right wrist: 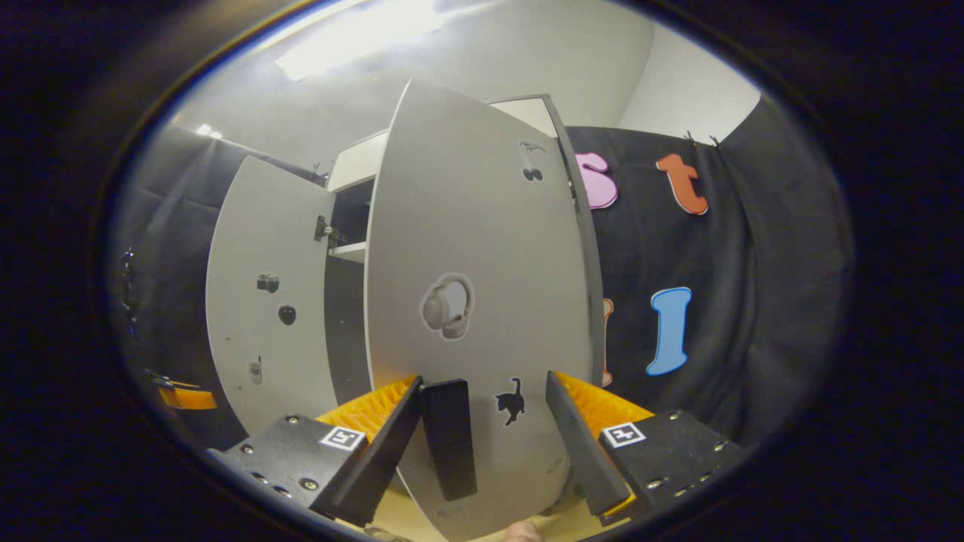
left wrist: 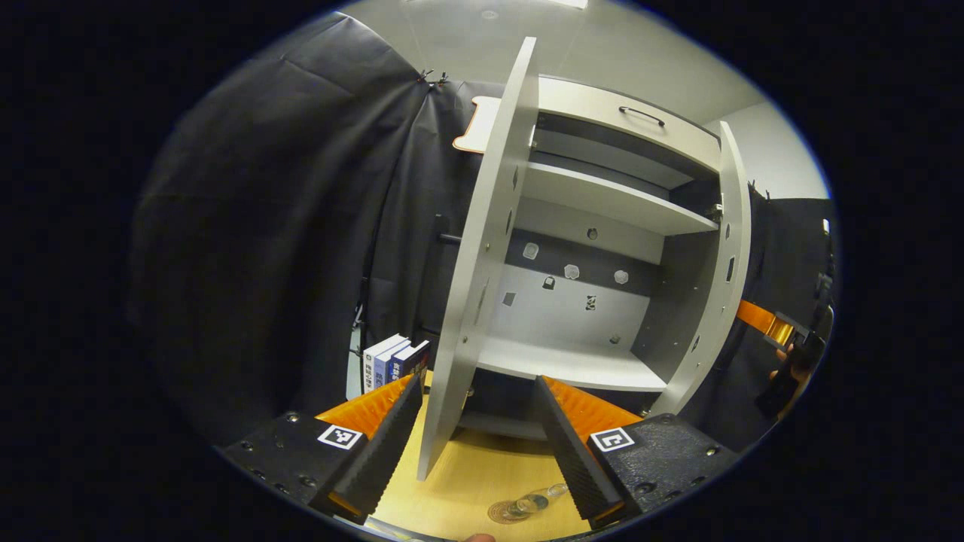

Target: Grasp the bottle in the cabinet with the left hand and place it on the coaster, then close the right door with the right hand and the left door with the left hand.

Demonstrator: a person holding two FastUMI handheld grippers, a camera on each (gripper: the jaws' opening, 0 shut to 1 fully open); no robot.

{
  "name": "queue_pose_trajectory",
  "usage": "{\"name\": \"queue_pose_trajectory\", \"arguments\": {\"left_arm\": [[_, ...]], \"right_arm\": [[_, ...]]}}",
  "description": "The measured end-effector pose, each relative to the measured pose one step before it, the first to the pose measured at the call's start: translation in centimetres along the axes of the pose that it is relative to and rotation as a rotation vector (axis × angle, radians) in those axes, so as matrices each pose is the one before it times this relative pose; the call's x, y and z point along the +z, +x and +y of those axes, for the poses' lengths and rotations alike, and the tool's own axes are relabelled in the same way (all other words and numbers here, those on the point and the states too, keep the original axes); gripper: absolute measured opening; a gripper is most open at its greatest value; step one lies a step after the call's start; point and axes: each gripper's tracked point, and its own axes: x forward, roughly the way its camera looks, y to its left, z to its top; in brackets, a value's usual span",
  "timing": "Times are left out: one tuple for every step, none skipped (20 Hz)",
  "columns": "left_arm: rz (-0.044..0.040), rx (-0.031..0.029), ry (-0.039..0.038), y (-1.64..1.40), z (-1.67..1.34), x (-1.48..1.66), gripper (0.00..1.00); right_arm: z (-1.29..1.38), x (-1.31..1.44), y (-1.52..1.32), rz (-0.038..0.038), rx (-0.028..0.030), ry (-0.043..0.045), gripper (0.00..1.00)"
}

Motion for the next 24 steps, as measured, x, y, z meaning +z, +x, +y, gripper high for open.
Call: {"name": "queue_pose_trajectory", "arguments": {"left_arm": [[-0.00083,0.00605,0.00179,-0.122,0.202,0.053,0.94],[-0.00138,0.00745,-0.00025,-0.092,0.336,-0.001,0.94],[-0.0016,0.00857,-0.00162,-0.138,0.403,0.062,0.94],[-0.00129,0.00969,-0.0023,-0.081,0.46,-0.007,0.94],[-0.00161,0.0119,-0.00181,-0.278,0.46,0.046,0.94],[-0.00198,0.01268,-0.0013,-0.334,0.555,0.047,0.94],[-0.0011,0.01371,-0.00095,-0.218,0.544,0.1,0.94],[-0.00092,0.01394,-0.00095,-0.294,0.632,-0.055,0.94],[-0.00136,0.01514,-0.00106,-0.282,0.588,0.114,0.94],[-0.00115,0.01496,-0.00173,0.087,0.366,-0.061,0.94],[-0.0012,0.01452,-0.00253,-0.056,0.337,0.098,0.94],[-0.00193,0.01369,-0.00381,-0.23,0.553,0.106,0.94],[-0.0024,0.01193,-0.00363,-0.218,0.58,0.157,0.94],[-0.00245,0.01281,-0.00192,-0.021,0.916,0.06,0.94],[-0.00279,0.01163,0.00029,-0.04,0.656,0.131,0.89],[-0.00388,0.01195,0.00151,-0.091,0.409,0.104,0.89],[-0.00223,0.01111,0.00151,-0.088,0.417,0.109,0.89],[-0.00088,0.00958,0.00122,-0.049,0.46,0.004,0.89],[-0.00166,0.00886,0.00073,0.041,0.37,0.138,0.89],[-0.00157,0.00826,0.00049,0.048,0.283,0.071,0.89],[-0.0027,0.0066,0.00005,0.052,0.306,0.174,0.89],[-0.00213,0.00687,0.00157,-0.027,0.363,0.055,0.89],[-0.00229,0.00718,0.00273,0.086,0.311,0.11,0.89],[-0.00298,0.00663,0.00189,0.053,0.331,0.116,0.89]], "right_arm": [[0.639,0.08,0.366,-0.00293,0.00255,-0.00469,0.99],[0.324,0.1,0.291,-0.00512,-0.00027,-0.00863,0.99],[0.139,-0.176,0.39,-0.00266,-0.00288,-0.00639,0.98],[0.174,-0.074,0.328,-0.00096,-0.00195,-0.00423,0.98],[0.382,-0.197,0.344,-0.00067,-0.00041,-0.00208,0.98],[0.238,-0.197,0.518,0.00221,0.00018,0.00091,0.99],[0.248,-0.112,0.42,0.0042,-0.0007,0.00368,0.98],[0.274,-0.118,0.446,0.00371,-0.00292,0.00289,0.99],[0.324,-0.103,0.345,0.00102,-0.00442,-0.00132,0.99],[0.263,-0.028,0.438,-0.00232,-0.00531,-0.00477,0.99],[0.342,-0.092,0.386,-0.00173,-0.00396,-0.00544,0.99],[0.256,-0.136,0.4,0.00247,-0.00123,0.00131,0.98],[0.18,-0.3,0.458,0.00627,0.00021,0.00918,0.99],[0.253,-0.259,0.377,0.00682,0.00044,0.01524,0.99],[0.079,-0.107,0.395,0.00482,-0.00028,0.01394,0.99],[0.142,-0.038,0.443,0.00124,-0.00096,0.00914,0.98],[0.279,-0.125,0.4,0.00085,-0.00295,0.00621,0.99],[0.142,-0.087,0.303,-0.00092,-0.00399,0.0041,0.98],[0.255,-0.081,0.358,-0.00104,-0.00529,0.00192,0.99],[0.192,-0.075,0.34,-0.00134,-0.00413,0.00003,0.98],[0.203,-0.106,0.343,0.00059,-0.00387,0.00173,0.98],[0.158,-0.139,0.419,0.00202,-0.00318,0.00328,0.98],[0.141,-0.153,0.378,0.00286,-0.0044,0.00651,0.98],[0.13,-0.154,0.447,0.00437,-0.00465,0.00867,0.98]]}}
